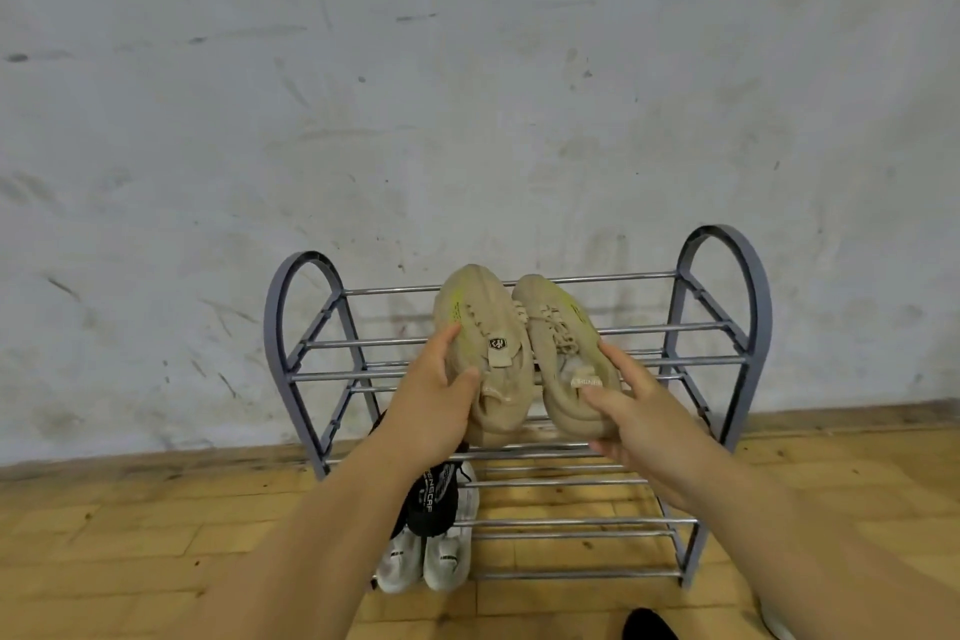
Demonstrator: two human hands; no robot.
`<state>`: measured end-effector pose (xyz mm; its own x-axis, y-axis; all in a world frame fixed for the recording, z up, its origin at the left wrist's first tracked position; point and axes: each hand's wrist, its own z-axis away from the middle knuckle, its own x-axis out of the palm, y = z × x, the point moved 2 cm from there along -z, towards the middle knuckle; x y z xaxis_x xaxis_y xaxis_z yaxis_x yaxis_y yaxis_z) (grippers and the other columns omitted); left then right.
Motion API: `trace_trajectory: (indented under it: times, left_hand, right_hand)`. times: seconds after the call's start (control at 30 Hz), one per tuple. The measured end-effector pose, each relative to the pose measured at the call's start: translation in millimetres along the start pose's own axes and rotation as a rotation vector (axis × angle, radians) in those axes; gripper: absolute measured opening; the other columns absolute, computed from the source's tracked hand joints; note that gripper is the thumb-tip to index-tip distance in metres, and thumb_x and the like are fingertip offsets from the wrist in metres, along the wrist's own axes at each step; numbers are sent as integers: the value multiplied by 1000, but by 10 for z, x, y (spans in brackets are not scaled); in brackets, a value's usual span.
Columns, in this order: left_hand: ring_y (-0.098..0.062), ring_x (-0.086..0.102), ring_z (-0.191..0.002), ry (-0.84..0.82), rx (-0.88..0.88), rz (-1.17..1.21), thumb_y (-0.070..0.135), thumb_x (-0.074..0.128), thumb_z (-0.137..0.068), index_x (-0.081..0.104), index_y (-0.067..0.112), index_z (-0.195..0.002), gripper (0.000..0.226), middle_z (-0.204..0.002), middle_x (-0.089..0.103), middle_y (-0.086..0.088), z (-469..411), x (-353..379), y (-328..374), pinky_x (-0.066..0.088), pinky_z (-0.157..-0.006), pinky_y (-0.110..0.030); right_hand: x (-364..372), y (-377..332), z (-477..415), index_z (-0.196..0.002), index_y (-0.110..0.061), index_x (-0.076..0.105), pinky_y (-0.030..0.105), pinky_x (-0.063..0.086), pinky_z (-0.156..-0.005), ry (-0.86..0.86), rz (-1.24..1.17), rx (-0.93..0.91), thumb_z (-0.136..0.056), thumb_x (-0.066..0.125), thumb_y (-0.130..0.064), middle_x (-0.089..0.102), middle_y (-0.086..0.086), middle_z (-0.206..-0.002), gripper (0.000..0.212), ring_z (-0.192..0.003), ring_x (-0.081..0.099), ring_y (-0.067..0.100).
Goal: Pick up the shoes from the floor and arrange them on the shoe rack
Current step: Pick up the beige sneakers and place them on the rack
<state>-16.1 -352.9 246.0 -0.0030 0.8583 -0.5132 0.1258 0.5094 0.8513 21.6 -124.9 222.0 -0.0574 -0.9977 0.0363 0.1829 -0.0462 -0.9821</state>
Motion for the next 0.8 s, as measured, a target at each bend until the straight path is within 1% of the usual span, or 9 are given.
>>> trace_trajectory:
  times: [0.07, 0.17, 0.2, 0.27, 0.33, 0.43, 0.57, 0.7, 0.8]
  left_hand:
    - [-20, 55, -128, 83, 7, -38, 36, 53, -102, 36, 37, -154, 54, -154, 42, 0, -46, -9, -31, 49, -107, -41]
    - [-11, 62, -96, 143, -68, -46, 46, 51, -102, 47, 42, -143, 41, -142, 43, -3, -40, -18, 11, 50, -74, -23]
    - [-9, 60, -93, 103, -114, -22, 51, 53, -99, 49, 43, -141, 43, -139, 43, -3, -17, -11, 13, 48, -71, -20]
    - [-14, 62, -107, -30, -204, 145, 58, 66, -85, 49, 42, -143, 63, -140, 48, 0, 23, 11, -31, 54, -89, -30]
    - [-19, 63, -115, -117, -268, 278, 39, 79, -83, 48, 38, -144, 69, -135, 57, 2, 71, 34, -48, 54, -100, -41]
    - [-24, 67, -110, -130, -321, 441, 11, 80, -87, 52, 34, -140, 63, -124, 65, -1, 91, 42, -75, 57, -95, -44]
    - [-27, 71, -106, -166, -249, 492, 2, 76, -89, 57, 37, -136, 62, -123, 70, -6, 130, -121, -55, 57, -86, -40]
    - [-29, 72, -112, -347, -143, 482, -7, 74, -86, 63, 35, -134, 65, -132, 66, -8, 254, -413, -85, 60, -85, -42]
    - [-32, 66, -121, -531, -139, 428, -9, 77, -82, 63, 30, -138, 69, -140, 60, -11, 381, -575, -196, 58, -93, -47]
  right_hand:
    - [-33, -5, -25, -141, -54, 48, 37, 61, -78, -17, 14, -21, -101, 64, -23, 72, -2, -120, 53, -103, 73, 23]
    - [-76, -1, -57, -134, -59, 47, 37, 61, -80, -37, 49, -43, -101, 65, -25, 74, -11, -114, 51, -98, 75, 16]
    - [-89, 6, -67, -134, -59, 47, 37, 61, -82, -39, 62, -51, -100, 66, -27, 74, -14, -111, 51, -97, 75, 15]
    - [-114, 16, -94, -135, -58, 48, 37, 61, -80, -48, 57, -57, -99, 67, -28, 74, -14, -112, 51, -99, 74, 16]
    - [-133, 14, -110, -137, -55, 51, 34, 58, -75, -52, 22, -52, -100, 65, -26, 73, -10, -119, 49, -102, 73, 16]
    - [-162, 17, -134, -143, -47, 53, 36, 56, -77, -60, 7, -39, -100, 63, -19, 71, -3, -125, 52, -106, 71, 22]
    - [-188, 2, -110, -140, -35, 58, 34, 57, -71, -71, -97, -44, -99, 62, -4, 74, 7, -120, 51, -99, 73, 25]
    - [-219, -81, -47, -137, -32, 57, 41, 58, -82, 1, -209, -121, -99, 60, 2, 70, 9, -127, 52, -107, 71, 27]
    - [-318, -195, 27, -134, -33, 58, 43, 58, -93, -7, -250, -198, -98, 58, 7, 67, 6, -133, 54, -114, 70, 25]
